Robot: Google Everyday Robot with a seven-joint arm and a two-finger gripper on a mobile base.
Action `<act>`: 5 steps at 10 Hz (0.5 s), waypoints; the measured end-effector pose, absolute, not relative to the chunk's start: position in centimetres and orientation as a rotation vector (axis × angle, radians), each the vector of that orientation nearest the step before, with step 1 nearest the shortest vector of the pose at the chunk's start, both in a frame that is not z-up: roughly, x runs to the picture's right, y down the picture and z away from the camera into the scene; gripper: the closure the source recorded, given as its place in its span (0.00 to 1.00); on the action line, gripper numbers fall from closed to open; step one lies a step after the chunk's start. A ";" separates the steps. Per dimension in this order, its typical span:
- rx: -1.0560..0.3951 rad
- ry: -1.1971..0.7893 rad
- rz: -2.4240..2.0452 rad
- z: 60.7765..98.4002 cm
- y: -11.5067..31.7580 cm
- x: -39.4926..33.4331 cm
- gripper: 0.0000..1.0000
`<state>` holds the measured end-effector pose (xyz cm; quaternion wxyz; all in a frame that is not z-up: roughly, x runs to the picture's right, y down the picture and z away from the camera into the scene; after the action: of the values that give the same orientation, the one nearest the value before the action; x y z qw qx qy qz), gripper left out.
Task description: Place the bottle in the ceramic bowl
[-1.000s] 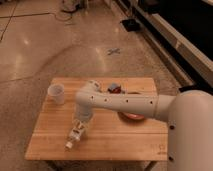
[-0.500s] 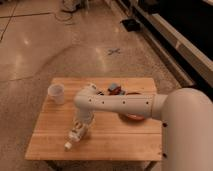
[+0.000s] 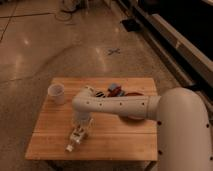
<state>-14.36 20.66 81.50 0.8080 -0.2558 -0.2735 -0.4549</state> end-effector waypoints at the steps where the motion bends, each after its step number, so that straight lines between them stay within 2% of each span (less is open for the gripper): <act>1: -0.549 -0.563 -0.967 81.1 20.1 -13.6 0.74; 4: -0.534 -0.475 -0.923 78.8 17.2 -9.8 0.99; 5: -0.529 -0.441 -0.898 77.9 16.1 -8.0 1.00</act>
<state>-7.98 16.10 77.86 0.8441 -0.2507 -0.2090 -0.4253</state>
